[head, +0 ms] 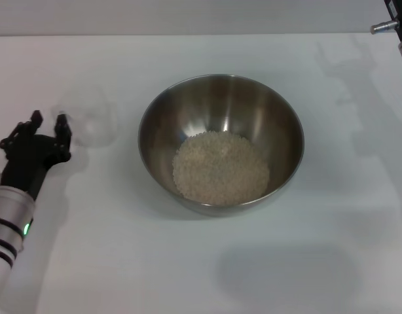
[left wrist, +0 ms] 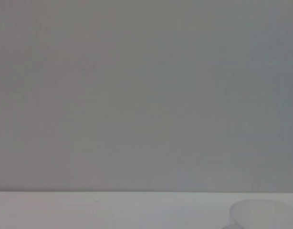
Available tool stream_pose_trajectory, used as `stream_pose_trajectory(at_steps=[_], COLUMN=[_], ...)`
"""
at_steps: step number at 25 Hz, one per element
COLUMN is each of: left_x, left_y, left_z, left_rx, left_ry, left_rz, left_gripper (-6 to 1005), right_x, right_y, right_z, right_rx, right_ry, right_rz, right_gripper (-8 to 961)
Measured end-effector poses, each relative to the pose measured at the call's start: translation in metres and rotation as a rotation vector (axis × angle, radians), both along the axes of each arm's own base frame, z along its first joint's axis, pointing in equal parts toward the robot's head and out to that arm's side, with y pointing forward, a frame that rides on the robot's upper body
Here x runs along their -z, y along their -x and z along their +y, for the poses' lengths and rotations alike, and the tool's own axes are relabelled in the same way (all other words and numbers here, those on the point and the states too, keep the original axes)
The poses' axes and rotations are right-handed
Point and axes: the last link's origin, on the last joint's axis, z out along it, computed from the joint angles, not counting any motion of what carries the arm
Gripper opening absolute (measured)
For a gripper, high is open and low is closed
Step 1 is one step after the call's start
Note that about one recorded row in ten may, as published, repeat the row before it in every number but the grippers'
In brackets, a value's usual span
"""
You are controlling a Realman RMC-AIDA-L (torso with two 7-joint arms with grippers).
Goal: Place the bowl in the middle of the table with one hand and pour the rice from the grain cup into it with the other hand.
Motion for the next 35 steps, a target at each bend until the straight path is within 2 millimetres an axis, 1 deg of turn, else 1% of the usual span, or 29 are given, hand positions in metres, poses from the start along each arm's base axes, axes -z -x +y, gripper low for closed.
stream_pose_trajectory(at_steps=[3,5,11,15,20,24,27,29,31,35], left_x=[0.000,0.004,0.001,0.001,-0.008,-0.025,-0.039,-0.045,-0.052,-0.065], left_y=[0.000,-0.003,0.003,0.006,0.010,0.012,0.011,0.009,0.007,0.005], left_z=[0.000,0.004,-0.001,-0.005,-0.016,-0.026,-0.032,-0.033,-0.029,-0.015], left_rx=[0.000,0.018,0.004,-0.001,0.009,0.044,0.102,0.138,0.165,0.177], left_ry=[0.000,0.039,0.033,0.033,-0.031,-0.119,-0.184,-0.217,-0.249,-0.307], left_rz=[0.000,0.003,0.006,0.008,-0.012,-0.090,-0.130,-0.124,-0.117,-0.104], left_gripper=[411,465,566,569,571,570,570,570,570,571], right_x=[0.000,0.000,0.000,-0.001,-0.002,-0.001,-0.002,-0.003,-0.004,-0.007], right_y=[0.001,0.001,0.002,0.002,0.005,0.005,0.005,0.004,0.001,-0.011], right_z=[0.000,0.001,0.001,0.002,0.004,0.004,0.005,0.005,0.004,-0.002], right_rx=[-0.002,-0.004,-0.004,-0.006,-0.010,-0.011,-0.008,-0.003,0.008,0.046], right_ry=[0.000,-0.001,-0.002,-0.004,-0.006,-0.004,-0.008,-0.012,-0.018,-0.034], right_rz=[0.001,0.001,0.000,-0.002,-0.001,-0.003,0.000,0.004,0.009,0.026], right_gripper=[748,748,749,750,750,749,749,749,749,749])
